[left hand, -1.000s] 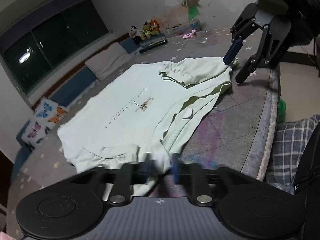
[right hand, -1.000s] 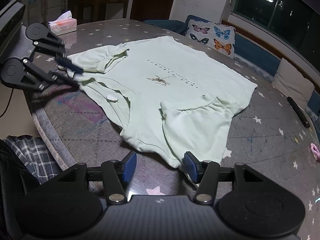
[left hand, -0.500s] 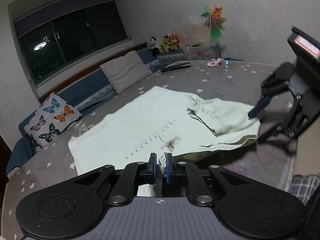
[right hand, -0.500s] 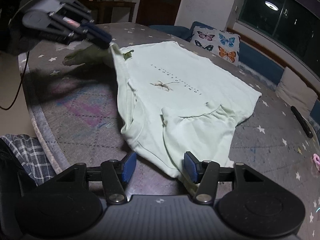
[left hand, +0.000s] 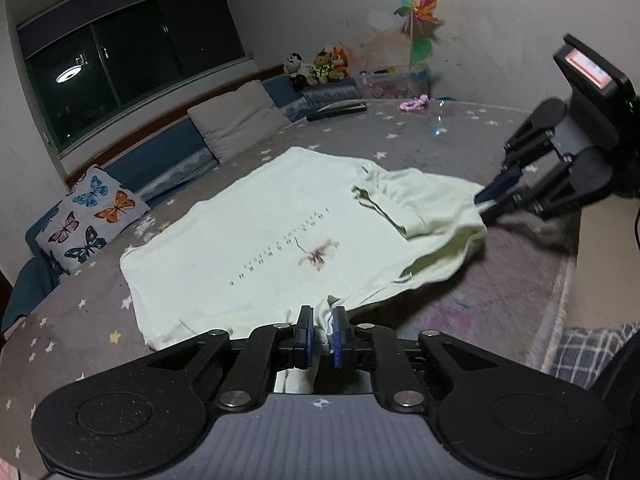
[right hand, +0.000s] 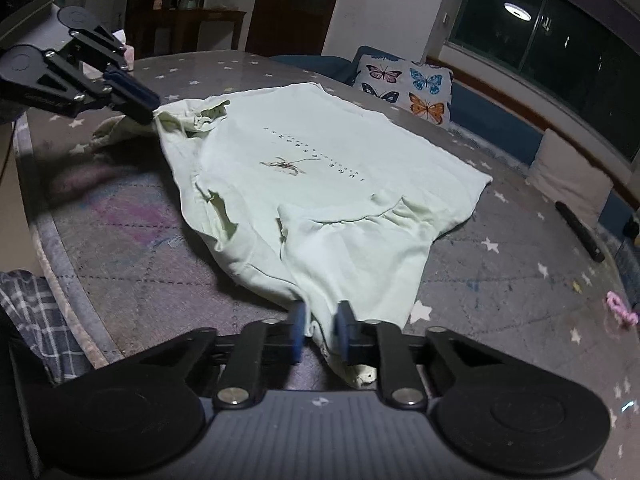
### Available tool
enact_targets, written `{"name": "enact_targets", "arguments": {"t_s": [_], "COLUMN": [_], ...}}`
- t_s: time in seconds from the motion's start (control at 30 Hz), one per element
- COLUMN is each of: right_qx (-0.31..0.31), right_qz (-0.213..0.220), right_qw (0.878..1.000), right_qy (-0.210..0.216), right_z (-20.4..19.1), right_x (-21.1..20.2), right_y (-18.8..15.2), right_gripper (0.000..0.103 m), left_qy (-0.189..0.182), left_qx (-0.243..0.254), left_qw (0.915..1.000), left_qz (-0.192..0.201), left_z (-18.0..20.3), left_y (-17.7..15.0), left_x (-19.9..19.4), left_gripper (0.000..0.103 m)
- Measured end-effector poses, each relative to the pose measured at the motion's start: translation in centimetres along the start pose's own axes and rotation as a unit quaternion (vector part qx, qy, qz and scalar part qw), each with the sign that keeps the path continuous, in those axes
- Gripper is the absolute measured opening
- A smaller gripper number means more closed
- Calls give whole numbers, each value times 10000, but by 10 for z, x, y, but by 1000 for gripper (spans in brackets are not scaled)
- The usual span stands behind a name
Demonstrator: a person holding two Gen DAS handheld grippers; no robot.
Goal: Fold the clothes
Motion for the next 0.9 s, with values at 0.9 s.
{"name": "enact_targets", "arguments": {"t_s": [0.9], "right_qx": [211], "right_qz": [475], "right_qw": [9972], "right_qy": [-534], "right_z": [11], "right_x": [-23], "right_y": [34], "right_gripper": [8], "left_qy": [887], "left_qx": [388], "left_qw": [9952], "left_qz": [113], "left_z": [-11], "left_y": [-39], "left_x": [-19], "left_gripper": [7]}}
Point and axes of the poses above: each gripper's, at about its wrist camera, not at the fingertips, and x roughly the way its jaws point, z to its right, y to its top, the point moved 2 cm from there along x, roughly the way its jaws point, and after that the axes turned 8 degrees about -x, right-handed, at the moved point
